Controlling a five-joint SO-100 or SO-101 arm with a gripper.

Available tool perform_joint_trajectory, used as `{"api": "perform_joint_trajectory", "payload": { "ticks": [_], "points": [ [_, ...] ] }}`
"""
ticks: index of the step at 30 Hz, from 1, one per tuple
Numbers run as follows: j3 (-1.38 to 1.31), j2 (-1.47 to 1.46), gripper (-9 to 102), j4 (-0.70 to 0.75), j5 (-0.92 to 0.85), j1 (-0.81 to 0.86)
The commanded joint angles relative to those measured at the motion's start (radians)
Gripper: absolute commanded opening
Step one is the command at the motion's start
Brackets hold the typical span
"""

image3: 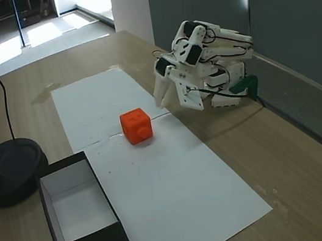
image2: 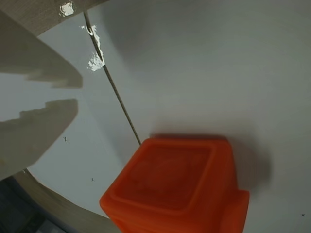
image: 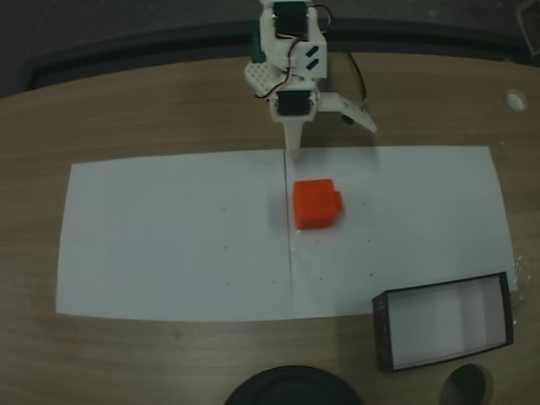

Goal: Grab a orange square and put it in the box.

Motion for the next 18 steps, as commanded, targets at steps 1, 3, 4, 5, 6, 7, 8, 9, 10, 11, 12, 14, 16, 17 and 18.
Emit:
{"api": "perform_joint_trajectory", "payload": {
  "ticks": [1, 3, 4, 5, 6, 7, 8, 9, 10, 11, 12, 14, 16, 17, 18],
  "points": [
    [-0.038, 0.025, 0, -0.078, 0.002, 0.0],
    [-0.029, 0.025, 0, -0.213, 0.002, 0.028],
    [-0.029, 0.025, 0, -0.267, 0.002, 0.044],
    [-0.035, 0.025, 0, -0.316, 0.002, 0.052],
    [-0.044, 0.025, 0, -0.36, 0.002, 0.055],
    [-0.051, 0.025, 0, -0.408, 0.002, 0.048],
    [-0.064, 0.025, 1, -0.446, 0.002, 0.04],
    [-0.087, 0.023, 4, -0.469, 0.002, 0.04],
    [-0.117, 0.021, 7, -0.474, 0.002, 0.037],
    [-0.146, 0.018, 12, -0.471, 0.003, 0.035],
    [-0.173, 0.018, 17, -0.459, 0.017, 0.031],
    [-0.239, 0.014, 27, -0.393, 0.089, 0.017],
    [-0.316, -0.02, 34, -0.305, 0.141, -0.025],
    [-0.357, -0.051, 36, -0.264, 0.156, -0.055],
    [-0.396, -0.091, 37, -0.23, 0.166, -0.089]
  ]
}}
